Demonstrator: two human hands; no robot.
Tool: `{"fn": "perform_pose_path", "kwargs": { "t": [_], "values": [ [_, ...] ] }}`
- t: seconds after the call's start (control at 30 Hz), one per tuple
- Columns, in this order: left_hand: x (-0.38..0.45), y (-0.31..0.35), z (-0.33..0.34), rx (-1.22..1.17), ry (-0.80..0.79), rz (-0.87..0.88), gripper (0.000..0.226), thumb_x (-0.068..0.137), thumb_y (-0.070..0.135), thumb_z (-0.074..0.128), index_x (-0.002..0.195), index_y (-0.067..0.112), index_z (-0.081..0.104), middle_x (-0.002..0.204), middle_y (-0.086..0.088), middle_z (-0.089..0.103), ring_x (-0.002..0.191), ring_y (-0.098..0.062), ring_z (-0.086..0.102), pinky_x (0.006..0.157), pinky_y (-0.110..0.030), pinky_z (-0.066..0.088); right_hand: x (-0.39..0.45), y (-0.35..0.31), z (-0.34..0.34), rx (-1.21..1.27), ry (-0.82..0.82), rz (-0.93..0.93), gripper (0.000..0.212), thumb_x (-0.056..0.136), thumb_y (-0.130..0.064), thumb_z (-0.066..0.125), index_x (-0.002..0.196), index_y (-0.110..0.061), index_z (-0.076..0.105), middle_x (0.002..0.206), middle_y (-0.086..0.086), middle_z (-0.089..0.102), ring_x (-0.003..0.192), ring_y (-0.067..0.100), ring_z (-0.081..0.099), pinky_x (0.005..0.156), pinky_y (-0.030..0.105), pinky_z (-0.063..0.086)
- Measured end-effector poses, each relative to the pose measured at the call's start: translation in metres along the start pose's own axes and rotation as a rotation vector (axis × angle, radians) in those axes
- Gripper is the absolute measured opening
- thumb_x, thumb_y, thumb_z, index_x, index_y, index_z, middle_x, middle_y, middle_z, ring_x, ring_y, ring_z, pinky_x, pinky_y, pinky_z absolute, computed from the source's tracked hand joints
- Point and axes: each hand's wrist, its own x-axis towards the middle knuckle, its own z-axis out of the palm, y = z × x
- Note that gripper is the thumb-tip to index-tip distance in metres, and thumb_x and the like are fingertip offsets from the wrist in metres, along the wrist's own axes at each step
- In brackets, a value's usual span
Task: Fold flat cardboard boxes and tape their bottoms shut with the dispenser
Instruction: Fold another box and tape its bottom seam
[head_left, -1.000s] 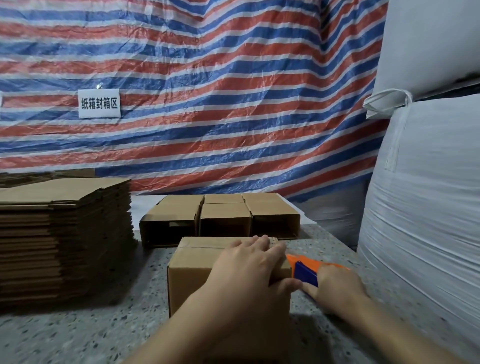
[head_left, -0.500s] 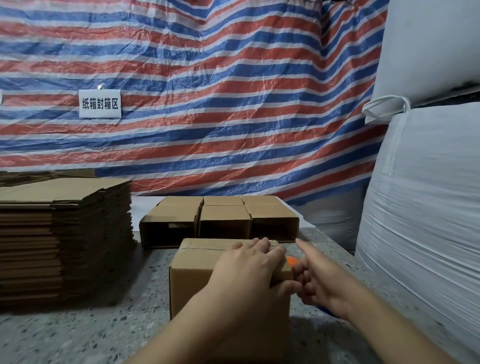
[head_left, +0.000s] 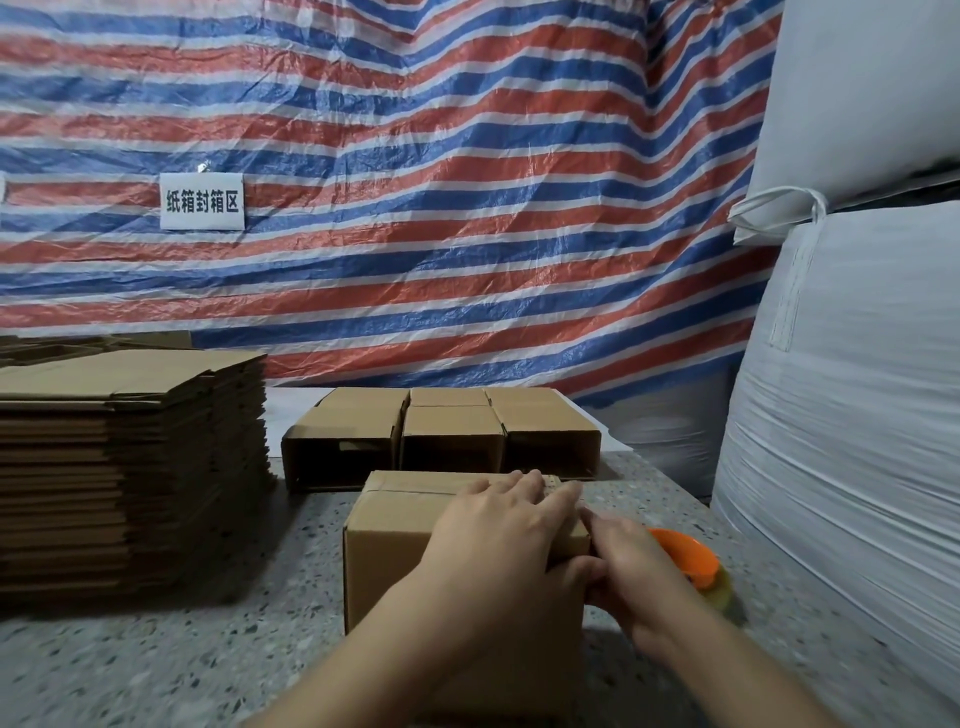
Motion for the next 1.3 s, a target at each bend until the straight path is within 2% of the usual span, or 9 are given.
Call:
{"fn": "perform_pose_path", "kwargs": {
  "t": [0.1, 0.17, 0.5, 0.7, 0.83, 1.07, 1.17, 1.23, 1.3],
  "values": [
    [0.000, 0.001, -0.001, 0.012, -0.028, 0.009, 0.066, 0.094, 0.069, 0.033, 0.150, 0.038, 0.020, 0.156, -0.006, 0.035, 0.145, -0.025, 0.030, 0.116, -0.042, 0.025, -0.001, 0.005, 0.004, 0.029, 0.038, -0.027, 0.036, 0.108, -0.030, 0.041, 0.106, -0.006, 0.068, 0.076, 0.011, 0.074, 0.064, 0.021, 0.069, 0.059, 0.031, 0.053],
    [0.001, 0.001, -0.003, 0.019, -0.048, 0.014, 0.061, 0.094, 0.069, 0.033, 0.146, 0.038, 0.028, 0.153, -0.006, 0.038, 0.143, -0.025, 0.032, 0.115, -0.042, 0.027, -0.002, 0.007, 0.006, 0.033, 0.067, -0.039, 0.036, 0.107, -0.030, 0.042, 0.099, -0.007, 0.069, 0.069, 0.007, 0.072, 0.058, 0.015, 0.068, 0.052, 0.027, 0.052],
    [0.003, 0.003, -0.007, 0.050, -0.125, 0.000, 0.060, 0.094, 0.070, 0.031, 0.143, 0.035, 0.033, 0.152, -0.008, 0.038, 0.142, -0.027, 0.031, 0.114, -0.044, 0.028, -0.005, 0.015, 0.014, 0.041, 0.134, -0.083, 0.037, 0.106, -0.025, 0.044, 0.088, -0.004, 0.069, 0.070, 0.011, 0.070, 0.062, 0.018, 0.065, 0.054, 0.027, 0.052],
    [0.001, 0.004, -0.006, 0.031, -0.084, 0.000, 0.058, 0.094, 0.069, 0.031, 0.141, 0.035, 0.036, 0.150, -0.008, 0.040, 0.141, -0.027, 0.034, 0.113, -0.042, 0.029, -0.007, 0.014, 0.007, -0.157, 0.088, -0.234, 0.033, 0.105, -0.016, 0.046, 0.082, -0.009, 0.068, 0.061, -0.003, 0.068, 0.054, 0.003, 0.062, 0.052, 0.016, 0.046],
    [0.000, 0.003, -0.004, 0.008, -0.060, -0.011, 0.059, 0.096, 0.068, 0.026, 0.143, 0.034, 0.034, 0.155, -0.009, 0.037, 0.144, -0.028, 0.031, 0.116, -0.043, 0.026, -0.001, 0.008, -0.004, -0.133, 0.121, -0.247, 0.037, 0.106, -0.031, 0.046, 0.086, -0.008, 0.066, 0.051, -0.006, 0.057, 0.046, 0.001, 0.051, 0.046, 0.018, 0.039],
    [0.000, 0.003, -0.003, -0.003, -0.036, -0.013, 0.058, 0.097, 0.066, 0.024, 0.144, 0.033, 0.034, 0.154, -0.006, 0.039, 0.144, -0.025, 0.032, 0.116, -0.043, 0.028, 0.003, 0.020, 0.009, -0.063, 0.097, -0.148, 0.027, 0.104, -0.020, 0.048, 0.086, -0.012, 0.066, 0.058, -0.005, 0.069, 0.052, 0.003, 0.066, 0.046, 0.014, 0.047],
    [-0.001, 0.002, -0.002, -0.014, -0.009, -0.022, 0.063, 0.096, 0.066, 0.027, 0.143, 0.026, 0.036, 0.151, -0.005, 0.042, 0.142, -0.024, 0.036, 0.115, -0.041, 0.030, -0.002, 0.024, 0.006, -0.079, 0.134, -0.235, 0.023, 0.096, -0.031, 0.054, 0.093, -0.013, 0.066, 0.068, -0.004, 0.071, 0.064, 0.013, 0.067, 0.053, 0.016, 0.048],
    [-0.001, 0.002, -0.002, -0.048, 0.009, -0.032, 0.068, 0.096, 0.067, 0.029, 0.145, 0.021, 0.033, 0.151, -0.004, 0.043, 0.142, -0.022, 0.036, 0.116, -0.039, 0.028, -0.004, 0.028, 0.003, -0.081, 0.167, -0.317, 0.030, 0.096, -0.045, 0.045, 0.108, -0.027, 0.065, 0.096, -0.009, 0.071, 0.084, 0.005, 0.066, 0.069, 0.021, 0.050],
    [-0.003, 0.001, -0.003, -0.103, 0.040, -0.040, 0.072, 0.095, 0.067, 0.022, 0.149, 0.021, 0.028, 0.153, -0.003, 0.042, 0.142, -0.019, 0.036, 0.116, -0.036, 0.025, -0.009, 0.029, 0.009, -0.152, 0.146, -0.380, 0.037, 0.102, -0.045, 0.033, 0.131, -0.037, 0.055, 0.129, -0.017, 0.056, 0.112, -0.004, 0.054, 0.085, 0.014, 0.047]
  ]
}}
